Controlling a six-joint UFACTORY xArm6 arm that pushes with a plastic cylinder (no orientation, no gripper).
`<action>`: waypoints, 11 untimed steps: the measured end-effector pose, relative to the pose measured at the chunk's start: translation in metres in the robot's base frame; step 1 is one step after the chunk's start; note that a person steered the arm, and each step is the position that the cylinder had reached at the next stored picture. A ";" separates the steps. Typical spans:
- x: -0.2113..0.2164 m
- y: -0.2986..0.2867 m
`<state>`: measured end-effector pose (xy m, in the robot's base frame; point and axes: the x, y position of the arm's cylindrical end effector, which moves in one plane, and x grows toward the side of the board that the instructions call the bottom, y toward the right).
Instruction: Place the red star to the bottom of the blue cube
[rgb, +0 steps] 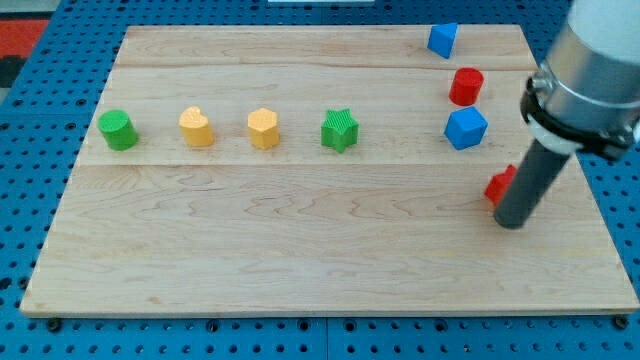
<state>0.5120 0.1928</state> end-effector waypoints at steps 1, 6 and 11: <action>0.039 0.020; 0.024 0.071; 0.043 -0.007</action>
